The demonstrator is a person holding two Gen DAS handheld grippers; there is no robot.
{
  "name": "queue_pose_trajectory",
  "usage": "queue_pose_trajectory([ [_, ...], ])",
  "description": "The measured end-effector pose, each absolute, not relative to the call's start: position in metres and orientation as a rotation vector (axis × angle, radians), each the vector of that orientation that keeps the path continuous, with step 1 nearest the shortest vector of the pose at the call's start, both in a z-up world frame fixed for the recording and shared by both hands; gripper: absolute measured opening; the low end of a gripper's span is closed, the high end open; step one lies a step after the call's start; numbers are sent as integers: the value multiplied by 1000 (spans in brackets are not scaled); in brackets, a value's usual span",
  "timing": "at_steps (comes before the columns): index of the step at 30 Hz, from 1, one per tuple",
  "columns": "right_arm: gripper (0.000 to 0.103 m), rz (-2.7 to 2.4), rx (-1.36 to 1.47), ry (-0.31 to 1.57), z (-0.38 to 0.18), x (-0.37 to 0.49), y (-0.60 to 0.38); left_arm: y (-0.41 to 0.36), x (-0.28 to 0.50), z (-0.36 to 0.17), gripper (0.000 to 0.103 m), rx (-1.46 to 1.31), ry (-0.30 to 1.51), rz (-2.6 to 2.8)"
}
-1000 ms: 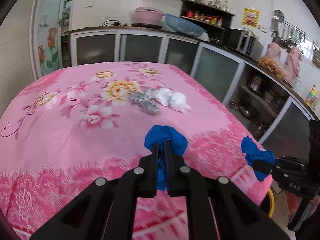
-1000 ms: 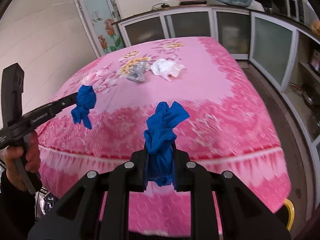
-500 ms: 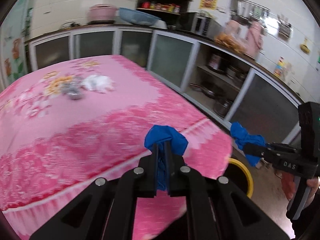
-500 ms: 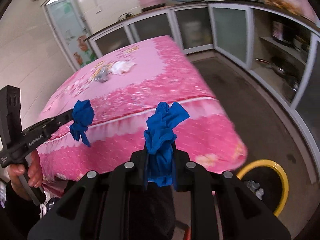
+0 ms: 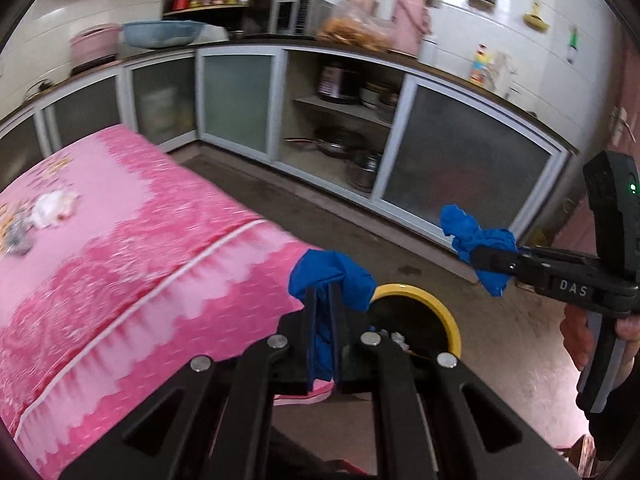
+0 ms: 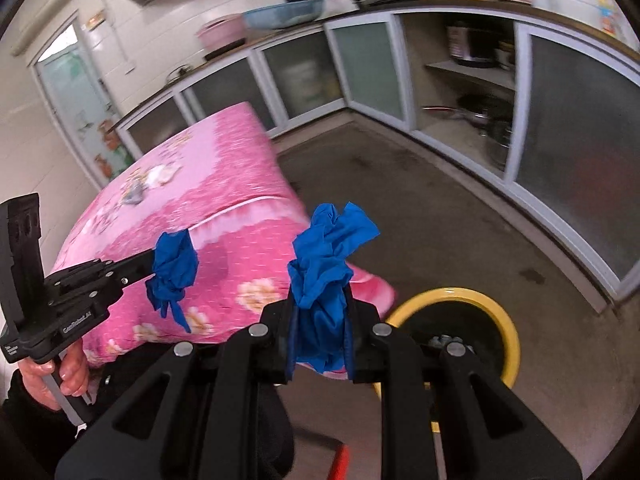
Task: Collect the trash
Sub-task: 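Carry both blue gloves over the yellow bin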
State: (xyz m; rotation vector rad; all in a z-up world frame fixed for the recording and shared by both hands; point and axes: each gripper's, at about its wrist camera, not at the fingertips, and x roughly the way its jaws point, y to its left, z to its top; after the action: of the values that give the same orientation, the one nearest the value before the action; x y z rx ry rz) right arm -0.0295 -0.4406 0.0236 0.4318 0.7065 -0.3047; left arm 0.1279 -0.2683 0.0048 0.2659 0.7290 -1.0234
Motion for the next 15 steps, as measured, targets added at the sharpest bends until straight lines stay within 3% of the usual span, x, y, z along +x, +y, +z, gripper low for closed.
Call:
queue_pose_trajectory([
  [15, 17, -467, 504, 720, -9, -93, -504, -377, 75, -16, 5, 380, 741, -1238],
])
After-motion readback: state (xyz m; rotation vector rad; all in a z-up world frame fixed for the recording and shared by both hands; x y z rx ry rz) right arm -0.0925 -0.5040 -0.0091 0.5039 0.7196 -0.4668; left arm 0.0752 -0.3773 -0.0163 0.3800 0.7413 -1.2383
